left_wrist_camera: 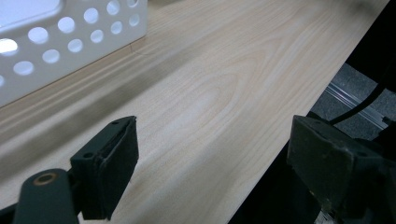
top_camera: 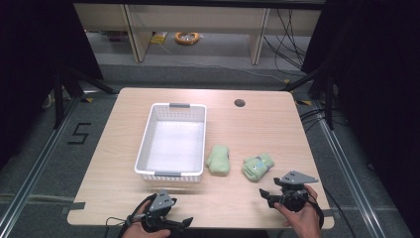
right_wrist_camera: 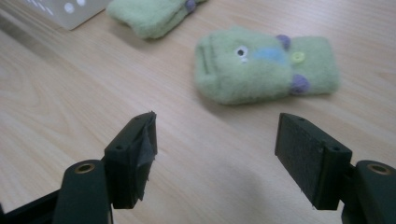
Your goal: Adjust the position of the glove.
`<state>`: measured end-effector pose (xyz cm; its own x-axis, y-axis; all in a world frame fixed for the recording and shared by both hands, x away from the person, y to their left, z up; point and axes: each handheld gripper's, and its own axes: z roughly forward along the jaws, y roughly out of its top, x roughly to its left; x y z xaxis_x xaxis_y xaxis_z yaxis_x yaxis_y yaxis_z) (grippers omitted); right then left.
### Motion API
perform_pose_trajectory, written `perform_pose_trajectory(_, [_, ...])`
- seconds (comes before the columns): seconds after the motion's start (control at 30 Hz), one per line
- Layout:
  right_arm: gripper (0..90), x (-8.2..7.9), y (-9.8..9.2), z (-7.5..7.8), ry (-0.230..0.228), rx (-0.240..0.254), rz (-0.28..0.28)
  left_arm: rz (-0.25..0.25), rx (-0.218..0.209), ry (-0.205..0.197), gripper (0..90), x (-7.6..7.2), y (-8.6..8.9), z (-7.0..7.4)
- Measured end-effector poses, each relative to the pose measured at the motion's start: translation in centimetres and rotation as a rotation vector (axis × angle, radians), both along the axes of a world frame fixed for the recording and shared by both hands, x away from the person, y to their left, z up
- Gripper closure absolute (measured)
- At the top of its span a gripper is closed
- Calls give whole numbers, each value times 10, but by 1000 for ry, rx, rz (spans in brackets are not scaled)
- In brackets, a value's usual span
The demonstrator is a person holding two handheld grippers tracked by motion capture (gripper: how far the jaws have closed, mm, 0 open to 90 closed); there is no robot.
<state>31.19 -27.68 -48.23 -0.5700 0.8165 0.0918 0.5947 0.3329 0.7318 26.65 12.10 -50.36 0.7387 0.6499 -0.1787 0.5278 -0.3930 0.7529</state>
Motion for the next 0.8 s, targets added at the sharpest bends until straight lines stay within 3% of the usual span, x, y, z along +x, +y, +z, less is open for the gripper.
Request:
perform_pose_trajectory(0.07, [306, 2, -2, 0, -9, -5, 16, -1, 0, 0, 157, 0, 0, 0])
perform_pose_trajectory(0.1, [305, -1, 1, 1, 6, -5, -18, 0, -1, 0, 157, 0, 0, 0])
perform_pose_trajectory(0.23, [305, 2, -2, 0, -22, -16, 27, -2, 1, -1, 157, 0, 0, 0])
perform_pose_trajectory(0.57, [321, 3, 1, -1, -40, -48, 46, 4, -12, 0, 157, -1, -1, 0])
perform_pose_trajectory(0.63, [325, 2, 3, 0, -15, -33, 46, 1, 6, -5, 157, 0, -1, 0])
perform_pose_trajectory(0.73, [325, 2, 4, 0, -18, -35, 53, -1, 16, -5, 157, 1, -1, -1])
perform_pose_trajectory(0.77, [326, 5, 3, 0, -31, -35, 99, -12, 21, 4, 157, 1, 0, 0])
perform_pose_trajectory(0.8, [329, 4, 4, 2, -15, -28, 93, -12, 21, 4, 157, 1, 0, 0])
